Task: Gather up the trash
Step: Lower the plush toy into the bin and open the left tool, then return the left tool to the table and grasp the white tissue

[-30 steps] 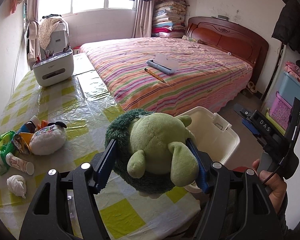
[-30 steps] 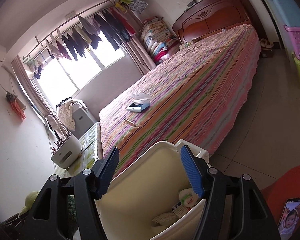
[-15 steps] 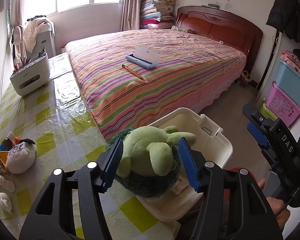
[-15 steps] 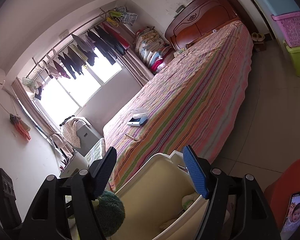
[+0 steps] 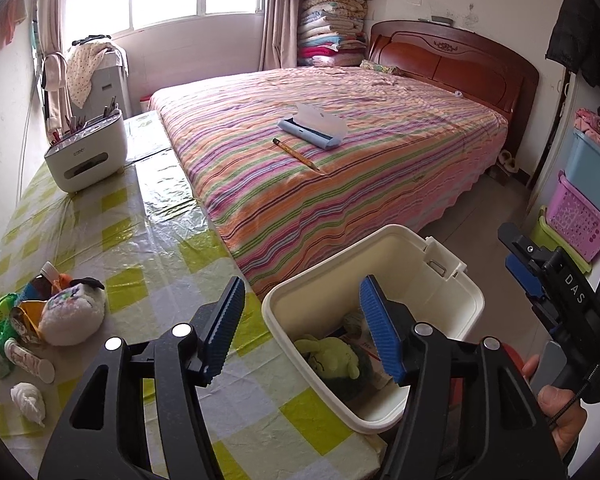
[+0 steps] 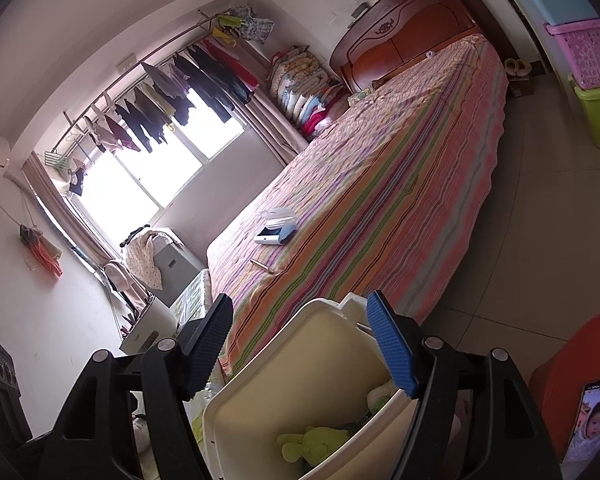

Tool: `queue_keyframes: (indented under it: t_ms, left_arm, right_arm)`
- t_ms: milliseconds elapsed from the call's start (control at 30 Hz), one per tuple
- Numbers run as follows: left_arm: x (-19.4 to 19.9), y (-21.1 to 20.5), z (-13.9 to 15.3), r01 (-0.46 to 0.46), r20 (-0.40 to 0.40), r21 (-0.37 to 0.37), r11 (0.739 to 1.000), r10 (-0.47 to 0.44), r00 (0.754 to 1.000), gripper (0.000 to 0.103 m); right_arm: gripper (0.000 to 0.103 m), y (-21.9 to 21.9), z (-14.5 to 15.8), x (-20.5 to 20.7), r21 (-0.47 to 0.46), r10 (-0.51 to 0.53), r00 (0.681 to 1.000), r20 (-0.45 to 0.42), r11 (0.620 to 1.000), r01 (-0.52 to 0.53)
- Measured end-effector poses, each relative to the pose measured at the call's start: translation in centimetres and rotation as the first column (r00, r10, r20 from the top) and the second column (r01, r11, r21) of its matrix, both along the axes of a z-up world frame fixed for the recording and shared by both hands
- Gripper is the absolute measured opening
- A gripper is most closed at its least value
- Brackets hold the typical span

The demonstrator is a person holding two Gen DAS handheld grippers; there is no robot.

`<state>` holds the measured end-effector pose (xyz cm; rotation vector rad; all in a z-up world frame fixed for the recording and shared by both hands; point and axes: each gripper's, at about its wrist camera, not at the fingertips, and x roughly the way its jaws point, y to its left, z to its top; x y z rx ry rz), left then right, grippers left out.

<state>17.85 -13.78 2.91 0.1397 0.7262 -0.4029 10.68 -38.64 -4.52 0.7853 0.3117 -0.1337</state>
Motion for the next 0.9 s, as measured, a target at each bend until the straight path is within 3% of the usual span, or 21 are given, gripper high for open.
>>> queue_keyframes:
  t_ms: [433, 500, 667, 767, 900]
  left_arm:
    - [-1.1, 8.7, 0.4, -0.105, 0.020, 0.065, 0.992, 0.104, 0.994, 0.066]
    - [-1.4, 9.9, 0.6, -0.118, 0.024, 0.070, 0.991, 0.117, 0.993, 0.070]
    - [-2.1, 12.1, 0.9, -0.137, 0.051, 0.132, 0.982, 0.132, 0.990, 0.075]
    - [-2.4, 13.6, 1.1, -0.159, 0.081, 0.189, 0.969, 0.146, 0.986, 0.086]
    - [-2.4, 15.9, 1.5, -0.192, 0.101, 0.218, 0.957, 0.173, 0.980, 0.087]
  right_arm:
    - [0.068, 2.6, 0.7, 1.6, -0.050, 0.061, 0.998, -0.025, 0.997, -0.062]
    - [0.074, 3.1, 0.7, 1.9, -0.059, 0.076, 0.997, -0.029, 0.995, -0.078]
    - [0.075, 4.5, 1.2, 2.6, -0.079, 0.111, 0.993, -0.035, 0.990, -0.114]
    - [0.076, 5.3, 1.3, 3.1, -0.084, 0.138, 0.989, -0.045, 0.986, -0.142]
    - [0.076, 6.8, 1.5, 3.7, -0.103, 0.176, 0.983, -0.055, 0.978, -0.181]
